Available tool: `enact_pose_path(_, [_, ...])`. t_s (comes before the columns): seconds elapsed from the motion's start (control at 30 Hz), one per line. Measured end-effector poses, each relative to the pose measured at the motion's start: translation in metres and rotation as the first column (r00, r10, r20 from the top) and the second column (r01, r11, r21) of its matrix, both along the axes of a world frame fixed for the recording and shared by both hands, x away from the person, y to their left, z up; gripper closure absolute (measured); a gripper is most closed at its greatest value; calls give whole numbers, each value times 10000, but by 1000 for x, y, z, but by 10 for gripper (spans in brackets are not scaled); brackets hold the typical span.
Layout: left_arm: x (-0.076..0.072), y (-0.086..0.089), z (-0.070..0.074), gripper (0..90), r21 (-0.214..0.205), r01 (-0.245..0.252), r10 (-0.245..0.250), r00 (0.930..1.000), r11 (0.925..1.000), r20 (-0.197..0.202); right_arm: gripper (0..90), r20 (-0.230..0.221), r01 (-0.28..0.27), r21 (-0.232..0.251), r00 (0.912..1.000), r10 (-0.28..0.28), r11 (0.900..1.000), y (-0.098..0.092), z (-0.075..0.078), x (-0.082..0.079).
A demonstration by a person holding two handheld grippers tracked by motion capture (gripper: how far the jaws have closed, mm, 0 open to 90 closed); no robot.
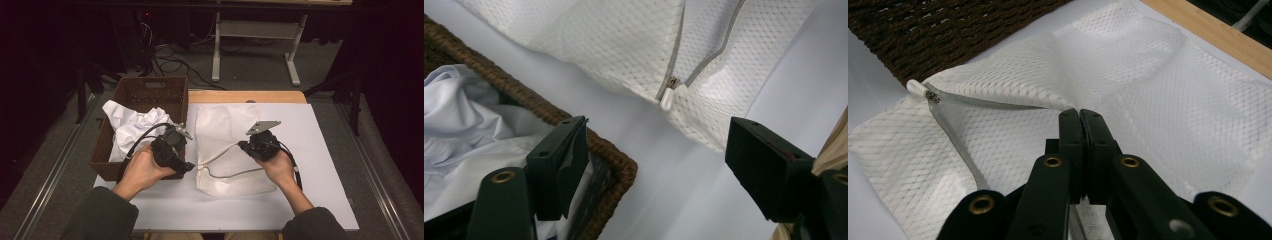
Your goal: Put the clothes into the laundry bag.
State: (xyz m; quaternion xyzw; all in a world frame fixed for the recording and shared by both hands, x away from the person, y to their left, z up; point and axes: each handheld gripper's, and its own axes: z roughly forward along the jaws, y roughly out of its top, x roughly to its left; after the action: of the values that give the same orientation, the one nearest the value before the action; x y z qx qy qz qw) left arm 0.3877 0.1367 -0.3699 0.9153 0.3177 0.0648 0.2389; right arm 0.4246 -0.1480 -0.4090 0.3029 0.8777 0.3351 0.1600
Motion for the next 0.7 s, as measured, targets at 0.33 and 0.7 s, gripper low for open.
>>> enact_pose_path(0.33, [27,32,0,250,114,-824,831,9914,9965,-1008,897,83,-64,-59,9999,64,10000,1,-1,1])
enact_pose_path(0.7, [58,59,-15,224,560,-1918,1978,9711,9798,-1339,897,19,-84,-134,10000,84,9999,2,-2,1])
